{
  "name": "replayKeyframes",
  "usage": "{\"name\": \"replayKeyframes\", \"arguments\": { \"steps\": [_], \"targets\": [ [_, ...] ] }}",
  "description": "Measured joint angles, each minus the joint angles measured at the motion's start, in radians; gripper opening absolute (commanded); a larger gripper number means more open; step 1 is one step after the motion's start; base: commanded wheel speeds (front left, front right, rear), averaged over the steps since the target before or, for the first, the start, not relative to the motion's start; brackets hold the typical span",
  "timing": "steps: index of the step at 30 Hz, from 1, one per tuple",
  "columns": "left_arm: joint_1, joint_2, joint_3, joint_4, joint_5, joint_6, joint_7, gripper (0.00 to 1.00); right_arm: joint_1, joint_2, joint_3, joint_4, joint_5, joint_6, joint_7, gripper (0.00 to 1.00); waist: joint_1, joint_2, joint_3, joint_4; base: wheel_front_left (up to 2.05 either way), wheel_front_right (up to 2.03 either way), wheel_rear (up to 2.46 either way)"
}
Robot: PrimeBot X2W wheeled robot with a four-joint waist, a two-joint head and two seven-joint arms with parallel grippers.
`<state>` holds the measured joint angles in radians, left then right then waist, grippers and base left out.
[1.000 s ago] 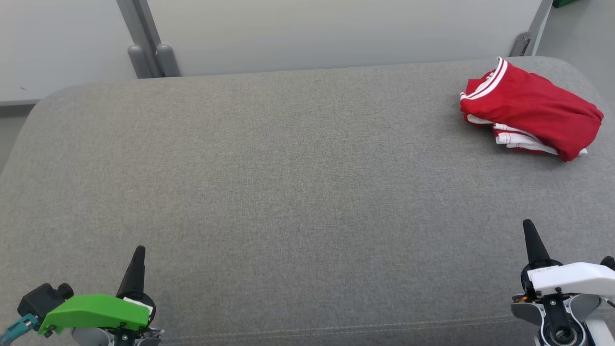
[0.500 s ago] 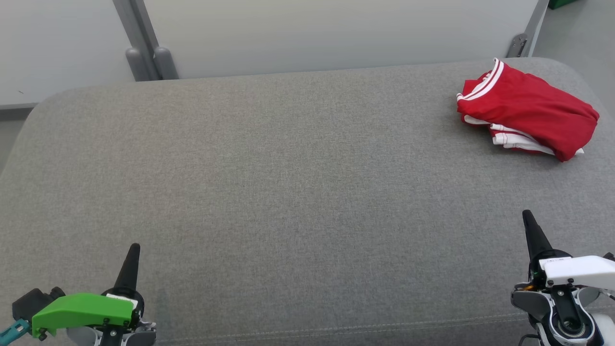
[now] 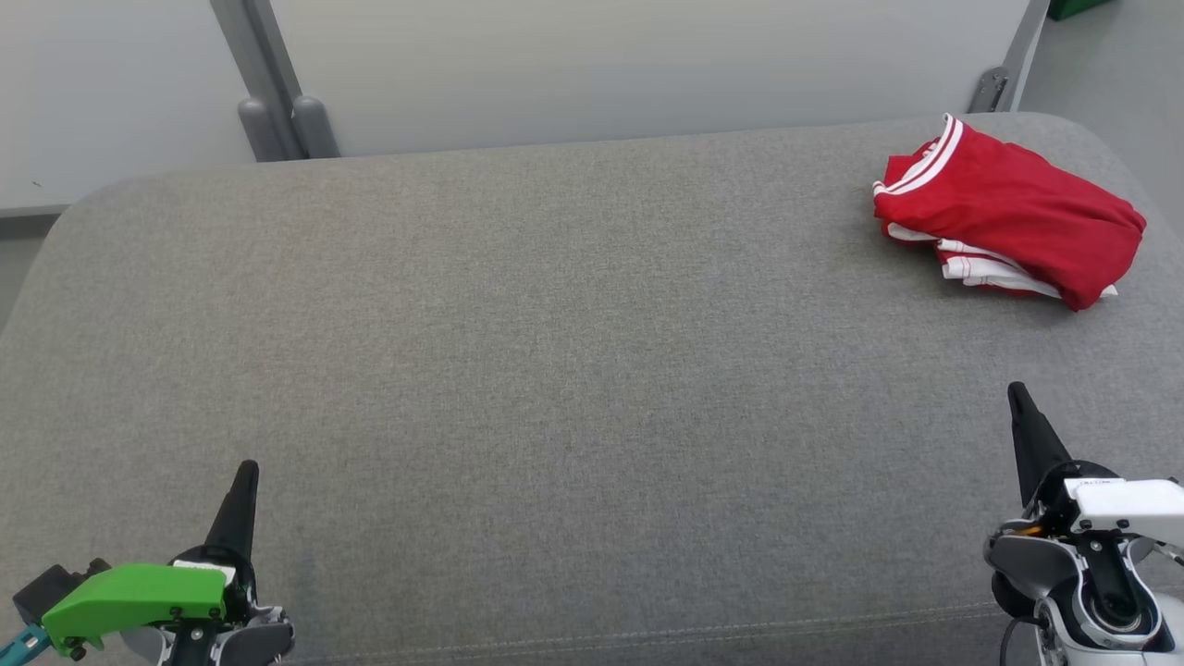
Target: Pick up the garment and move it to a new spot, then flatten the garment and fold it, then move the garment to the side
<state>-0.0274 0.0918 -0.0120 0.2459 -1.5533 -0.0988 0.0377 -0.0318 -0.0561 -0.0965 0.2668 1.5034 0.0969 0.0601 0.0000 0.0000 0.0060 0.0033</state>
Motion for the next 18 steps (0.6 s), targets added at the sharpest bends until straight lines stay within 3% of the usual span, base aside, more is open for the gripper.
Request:
{"name": "replayKeyframes", "arguments": {
  "steps": [8,18],
  "targets": [
    [-0.021,-0.013,0.03,0.015,-0.082,-0.015,0.023,0.0,-0.022,0.0,-0.011,0.011,0.109,0.018,0.022,0.0,0.0,0.0,-0.003,-0.004,0.0,0.0,0.0],
    [-0.025,-0.015,0.036,0.022,-0.098,-0.016,0.024,0.0,-0.024,0.0,-0.012,0.013,0.116,0.021,0.029,0.0,0.0,0.0,-0.003,-0.004,0.0,0.0,0.0]
  ]
}}
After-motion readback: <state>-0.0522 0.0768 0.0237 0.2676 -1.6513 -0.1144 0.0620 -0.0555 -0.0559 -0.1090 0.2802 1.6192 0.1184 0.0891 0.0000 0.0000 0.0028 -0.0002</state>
